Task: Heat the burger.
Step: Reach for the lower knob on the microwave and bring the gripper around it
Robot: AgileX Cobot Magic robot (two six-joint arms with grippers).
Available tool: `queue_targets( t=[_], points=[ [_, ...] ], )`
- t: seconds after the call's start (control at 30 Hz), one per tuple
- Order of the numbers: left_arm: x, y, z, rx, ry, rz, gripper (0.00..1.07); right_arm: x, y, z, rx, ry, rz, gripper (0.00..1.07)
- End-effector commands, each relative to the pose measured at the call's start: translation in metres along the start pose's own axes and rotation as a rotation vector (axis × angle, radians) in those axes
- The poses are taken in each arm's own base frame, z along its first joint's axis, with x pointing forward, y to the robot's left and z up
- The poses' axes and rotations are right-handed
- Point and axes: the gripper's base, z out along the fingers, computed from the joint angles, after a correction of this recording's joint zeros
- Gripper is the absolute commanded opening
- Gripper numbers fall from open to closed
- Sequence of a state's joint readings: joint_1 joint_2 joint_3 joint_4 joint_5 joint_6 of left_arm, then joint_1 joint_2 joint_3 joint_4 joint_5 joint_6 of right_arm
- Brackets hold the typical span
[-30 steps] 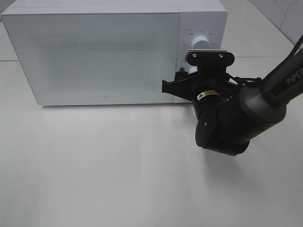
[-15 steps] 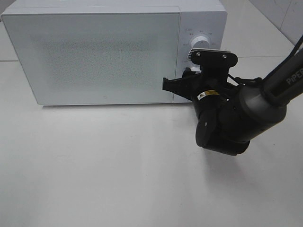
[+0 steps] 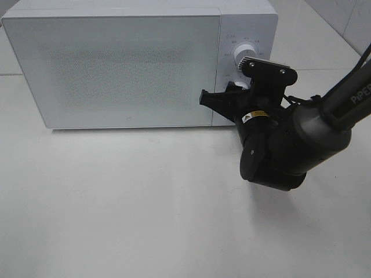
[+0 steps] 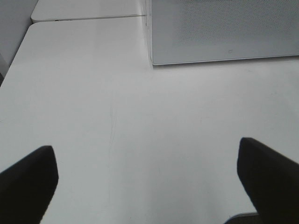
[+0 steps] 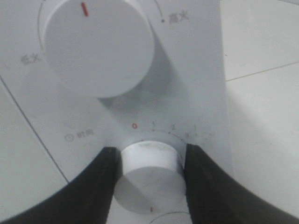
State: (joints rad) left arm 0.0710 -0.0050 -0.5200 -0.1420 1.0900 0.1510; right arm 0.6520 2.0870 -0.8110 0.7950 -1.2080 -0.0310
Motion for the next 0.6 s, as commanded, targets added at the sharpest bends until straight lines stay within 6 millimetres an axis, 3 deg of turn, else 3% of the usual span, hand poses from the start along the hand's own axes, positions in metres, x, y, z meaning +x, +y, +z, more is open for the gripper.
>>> queue_targets(
  t=[0.03, 0.6],
  points=[
    [0.0009, -0.0004, -0.0031, -0.003, -0.041, -0.005, 0.98, -0.0165, 0.0020, 0.0015, -0.030, -0.150, 0.134, 0.00],
    [0.0009, -0.0004, -0.0031, -0.003, -0.041, -0.005, 0.98, -0.0131, 0.0079, 0.0017, -0.116, -0.087, 0.582, 0.00]
  ],
)
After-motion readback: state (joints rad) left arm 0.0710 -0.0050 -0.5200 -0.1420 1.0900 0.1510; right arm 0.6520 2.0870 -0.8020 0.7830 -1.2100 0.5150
